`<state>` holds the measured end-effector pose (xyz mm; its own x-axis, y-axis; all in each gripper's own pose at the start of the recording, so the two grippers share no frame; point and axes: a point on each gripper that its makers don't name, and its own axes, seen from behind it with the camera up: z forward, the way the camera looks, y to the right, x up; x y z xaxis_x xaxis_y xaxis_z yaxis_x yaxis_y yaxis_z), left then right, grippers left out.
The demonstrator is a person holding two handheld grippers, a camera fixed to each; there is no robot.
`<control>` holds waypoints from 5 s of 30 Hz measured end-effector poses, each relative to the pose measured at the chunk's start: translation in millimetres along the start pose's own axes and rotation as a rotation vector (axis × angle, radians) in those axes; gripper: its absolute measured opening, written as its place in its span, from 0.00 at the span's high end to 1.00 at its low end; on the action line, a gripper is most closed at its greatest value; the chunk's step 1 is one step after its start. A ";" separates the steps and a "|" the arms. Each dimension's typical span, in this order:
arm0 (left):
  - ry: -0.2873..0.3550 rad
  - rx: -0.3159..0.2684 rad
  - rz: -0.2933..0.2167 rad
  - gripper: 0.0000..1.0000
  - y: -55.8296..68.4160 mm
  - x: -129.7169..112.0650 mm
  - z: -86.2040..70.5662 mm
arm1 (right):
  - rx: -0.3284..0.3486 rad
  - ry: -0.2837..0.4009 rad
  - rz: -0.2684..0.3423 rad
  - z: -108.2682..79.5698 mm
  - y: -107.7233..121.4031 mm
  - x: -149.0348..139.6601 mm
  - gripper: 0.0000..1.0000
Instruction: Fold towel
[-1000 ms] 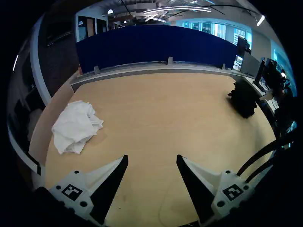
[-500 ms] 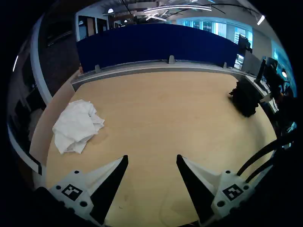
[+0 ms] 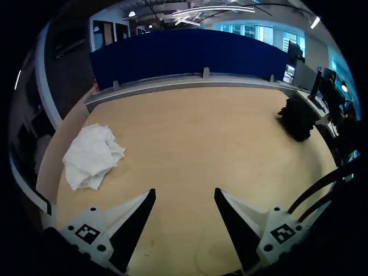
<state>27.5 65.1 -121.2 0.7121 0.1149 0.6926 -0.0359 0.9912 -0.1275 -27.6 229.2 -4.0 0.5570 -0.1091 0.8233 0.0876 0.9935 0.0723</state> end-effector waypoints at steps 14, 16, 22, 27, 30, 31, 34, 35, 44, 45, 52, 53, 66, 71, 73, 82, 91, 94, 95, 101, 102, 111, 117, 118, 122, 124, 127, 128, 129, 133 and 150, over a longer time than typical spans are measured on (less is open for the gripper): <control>0.006 -0.010 0.003 0.05 1.3 4.6 -1.1 | -0.018 0.066 0.002 -11.4 3.8 17.5 0.12; 0.007 -0.010 0.003 0.05 1.3 5.2 -1.2 | -0.013 0.080 0.002 -12.6 1.5 25.3 0.05; 0.009 -0.007 -0.004 0.06 -0.4 6.1 -1.2 | -0.003 0.110 -0.013 -14.9 -3.6 45.0 0.01; 0.009 -0.002 -0.008 0.06 -3.3 4.5 -1.6 | 0.002 0.121 -0.025 -13.6 -6.9 54.8 0.00; 0.007 0.001 -0.010 0.05 -4.5 3.3 -1.6 | 0.012 0.131 -0.024 -11.9 -10.9 61.8 0.00; 0.007 0.002 -0.011 0.05 -4.9 3.1 -1.6 | 0.018 0.136 -0.023 -11.3 -13.0 64.9 0.00; 0.005 0.006 -0.010 0.05 -5.9 2.8 -1.3 | 0.035 0.153 -0.020 -8.2 -19.9 76.7 0.00; 0.004 0.007 -0.009 0.06 -6.2 2.8 -1.2 | 0.041 0.159 -0.020 -6.7 -22.5 81.5 0.00; -0.001 0.025 -0.012 0.06 -11.5 2.0 -2.6 | 0.067 0.180 -0.038 13.2 -35.9 115.4 0.00; -0.002 0.028 -0.013 0.06 -12.1 1.6 -2.6 | 0.070 0.180 -0.038 15.5 -37.2 117.3 0.00; -0.017 0.047 -0.018 0.05 -16.2 -1.6 -2.5 | 0.092 0.164 -0.038 34.8 -42.6 120.4 0.00; -0.020 0.051 -0.018 0.05 -16.7 -2.2 -2.6 | 0.093 0.158 -0.038 38.6 -42.5 119.3 0.00; -0.042 0.070 -0.010 0.05 -16.0 -4.6 -0.7 | 0.106 0.102 -0.040 77.4 -40.5 105.6 0.00; -0.041 0.068 -0.002 0.05 -13.1 -2.2 0.4 | 0.106 0.094 -0.049 84.7 -39.8 102.6 0.00; -0.041 0.068 -0.002 0.05 -12.6 -2.0 0.9 | 0.107 0.095 -0.054 84.8 -40.0 103.3 0.00; -0.034 0.060 -0.004 0.05 -11.2 1.2 3.5 | 0.099 0.152 -0.066 65.1 -42.9 119.0 0.00; -0.013 0.046 -0.014 0.05 -10.3 5.3 3.2 | 0.086 0.211 -0.048 29.2 -43.2 118.9 0.00; -0.011 0.042 -0.016 0.06 -10.0 5.1 2.3 | 0.082 0.213 -0.043 22.2 -45.1 110.1 0.00; -0.010 0.041 -0.016 0.06 -10.0 5.0 2.1 | 0.081 0.212 -0.042 20.1 -46.0 106.5 0.00; -0.009 0.039 -0.012 0.06 -11.7 3.9 0.5 | 0.081 0.197 -0.024 16.9 -50.1 84.1 0.00; -0.009 0.040 -0.012 0.06 -12.1 3.4 0.3 | 0.081 0.196 -0.021 16.8 -50.9 81.1 0.00; -0.015 0.041 -0.004 0.06 -13.5 -1.0 0.5 | 0.072 0.177 0.002 22.6 -52.4 57.0 0.00; -0.016 0.045 0.007 0.06 -14.3 -0.7 -0.5 | 0.057 0.143 0.001 41.8 -44.7 42.9 0.00; -0.016 0.046 0.008 0.06 -14.7 -0.7 -0.9 | 0.055 0.137 0.001 44.7 -44.0 41.3 0.00; -0.016 0.052 0.009 0.06 -16.8 -0.1 -3.0 | 0.055 0.126 0.002 53.6 -43.4 37.8 0.00; -0.016 0.054 0.006 0.05 -17.3 0.3 -3.7 | 0.055 0.126 0.003 54.0 -43.1 38.7 0.00; -0.013 0.054 0.003 0.05 -17.6 1.2 -4.4 | 0.054 0.137 0.005 49.6 -43.5 42.9 0.00; -0.011 0.054 0.002 0.05 -17.6 1.5 -4.6 | 0.053 0.144 0.006 46.8 -44.0 45.1 0.00; -0.010 0.054 0.001 0.06 -17.8 1.8 -4.5 | 0.052 0.153 0.008 43.1 -44.5 47.6 0.00; -0.005 0.051 -0.003 0.05 -18.2 2.8 -4.2 | 0.049 0.192 0.017 26.8 -46.7 58.9 0.00; 0.019 0.042 -0.012 0.06 -19.5 6.7 -5.3 | 0.042 0.288 0.021 -6.9 -56.1 92.6 0.00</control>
<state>36.7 46.1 -117.9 0.7259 0.1016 0.6802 -0.0559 0.9945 -0.0889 24.8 163.1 64.3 0.7706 -0.0873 0.6313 0.0426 0.9954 0.0857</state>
